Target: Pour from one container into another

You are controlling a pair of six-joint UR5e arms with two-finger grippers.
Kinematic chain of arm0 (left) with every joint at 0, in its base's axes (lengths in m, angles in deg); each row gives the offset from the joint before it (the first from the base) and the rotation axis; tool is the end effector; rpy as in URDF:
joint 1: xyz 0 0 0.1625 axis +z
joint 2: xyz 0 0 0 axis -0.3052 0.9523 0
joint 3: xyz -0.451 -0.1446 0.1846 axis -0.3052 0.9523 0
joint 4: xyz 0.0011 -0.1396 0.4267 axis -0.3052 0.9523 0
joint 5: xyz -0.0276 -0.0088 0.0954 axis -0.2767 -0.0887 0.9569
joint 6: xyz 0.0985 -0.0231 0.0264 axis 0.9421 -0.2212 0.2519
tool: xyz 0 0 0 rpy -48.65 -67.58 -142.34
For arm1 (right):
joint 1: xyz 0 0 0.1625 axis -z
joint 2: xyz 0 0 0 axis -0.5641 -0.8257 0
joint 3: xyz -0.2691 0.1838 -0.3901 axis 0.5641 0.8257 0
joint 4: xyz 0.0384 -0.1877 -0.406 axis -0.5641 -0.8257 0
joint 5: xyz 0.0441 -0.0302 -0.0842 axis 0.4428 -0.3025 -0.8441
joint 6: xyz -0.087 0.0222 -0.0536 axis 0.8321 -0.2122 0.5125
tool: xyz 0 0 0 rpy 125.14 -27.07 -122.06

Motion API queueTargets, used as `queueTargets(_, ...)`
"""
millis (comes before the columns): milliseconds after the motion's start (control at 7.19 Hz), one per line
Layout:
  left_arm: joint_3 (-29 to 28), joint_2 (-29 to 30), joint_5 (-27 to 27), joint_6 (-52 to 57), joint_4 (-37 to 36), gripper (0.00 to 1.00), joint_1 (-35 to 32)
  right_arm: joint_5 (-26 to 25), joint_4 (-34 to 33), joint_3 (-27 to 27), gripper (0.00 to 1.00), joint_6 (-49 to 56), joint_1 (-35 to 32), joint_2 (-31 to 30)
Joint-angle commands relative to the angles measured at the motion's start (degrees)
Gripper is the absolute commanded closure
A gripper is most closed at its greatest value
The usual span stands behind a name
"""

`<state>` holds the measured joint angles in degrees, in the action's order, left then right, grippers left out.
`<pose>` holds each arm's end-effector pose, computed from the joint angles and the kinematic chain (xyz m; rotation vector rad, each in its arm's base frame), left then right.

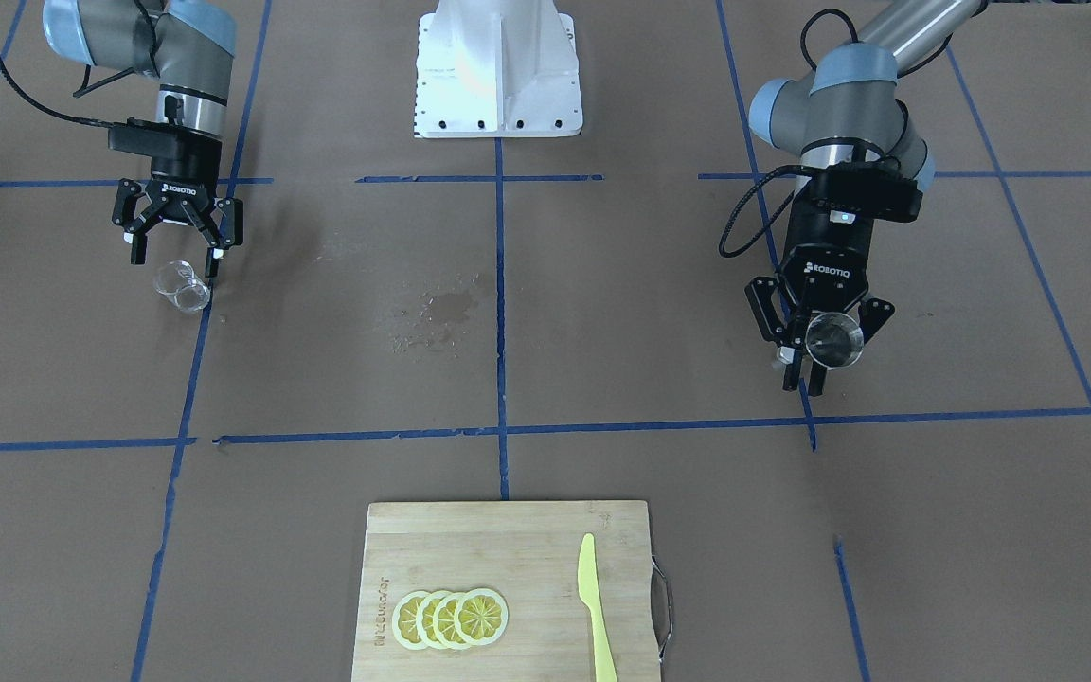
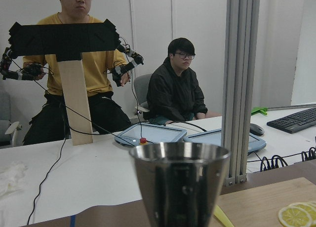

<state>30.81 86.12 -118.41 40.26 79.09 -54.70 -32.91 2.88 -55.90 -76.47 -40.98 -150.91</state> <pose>0.3999 -0.5361 0.3929 1.3404 0.8059 -0.2658 -0.4137 -0.2631 0.5680 0.8530 -0.5074 0.4632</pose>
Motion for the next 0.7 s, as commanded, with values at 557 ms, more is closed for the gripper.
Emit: queueTargets(557, 1.48, -7.72, 0.90, -7.87, 0.62, 1.00, 0.01, 51.11, -0.60, -16.28, 0.00, 22.33, -21.04, -4.25)
